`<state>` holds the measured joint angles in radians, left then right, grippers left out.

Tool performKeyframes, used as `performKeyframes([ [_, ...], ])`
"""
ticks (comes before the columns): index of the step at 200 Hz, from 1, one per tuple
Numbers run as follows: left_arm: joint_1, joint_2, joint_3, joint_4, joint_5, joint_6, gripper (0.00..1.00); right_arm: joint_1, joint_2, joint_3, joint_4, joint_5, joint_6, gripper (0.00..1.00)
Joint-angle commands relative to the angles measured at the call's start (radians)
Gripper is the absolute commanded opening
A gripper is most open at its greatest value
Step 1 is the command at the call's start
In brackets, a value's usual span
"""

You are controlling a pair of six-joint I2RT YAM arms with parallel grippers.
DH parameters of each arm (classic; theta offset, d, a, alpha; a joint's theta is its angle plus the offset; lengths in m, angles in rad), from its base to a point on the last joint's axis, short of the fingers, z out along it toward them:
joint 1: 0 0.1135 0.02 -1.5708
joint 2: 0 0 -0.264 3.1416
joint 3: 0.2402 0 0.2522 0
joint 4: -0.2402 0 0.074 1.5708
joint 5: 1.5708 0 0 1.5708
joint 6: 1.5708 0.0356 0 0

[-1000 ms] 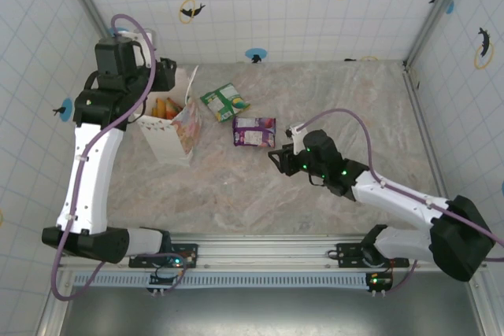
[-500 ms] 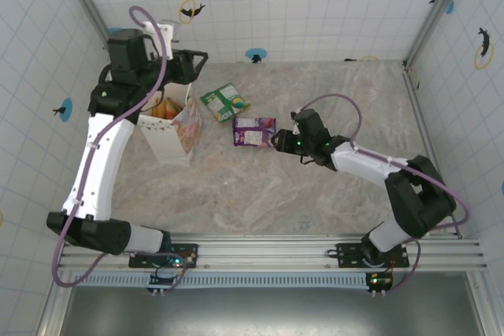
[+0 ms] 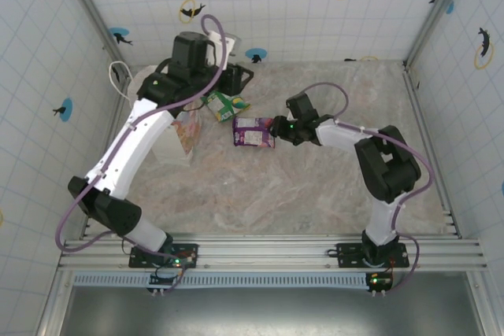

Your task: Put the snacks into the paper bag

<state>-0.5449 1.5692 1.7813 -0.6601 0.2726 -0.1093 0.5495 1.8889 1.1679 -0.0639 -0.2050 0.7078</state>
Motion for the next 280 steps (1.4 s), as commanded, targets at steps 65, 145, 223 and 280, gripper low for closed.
performKeyframes([
  [65,-0.026,0.043,-0.032,-0.040,-0.055,-0.009,0.51,-0.003,0.190,0.152,-0.026,-0.090,0.011,0.53],
  [145,-0.026,0.051,-0.030,-0.050,-0.037,0.019,0.51,-0.003,0.110,0.073,0.032,-0.078,-0.020,0.00],
  [223,-0.044,0.015,-0.146,-0.048,0.077,0.105,0.55,-0.003,-0.256,-0.223,0.105,-0.050,-0.193,0.00],
  [280,-0.046,0.000,-0.229,-0.066,0.239,0.248,0.63,-0.017,-0.586,-0.435,0.103,-0.147,-0.571,0.00],
])
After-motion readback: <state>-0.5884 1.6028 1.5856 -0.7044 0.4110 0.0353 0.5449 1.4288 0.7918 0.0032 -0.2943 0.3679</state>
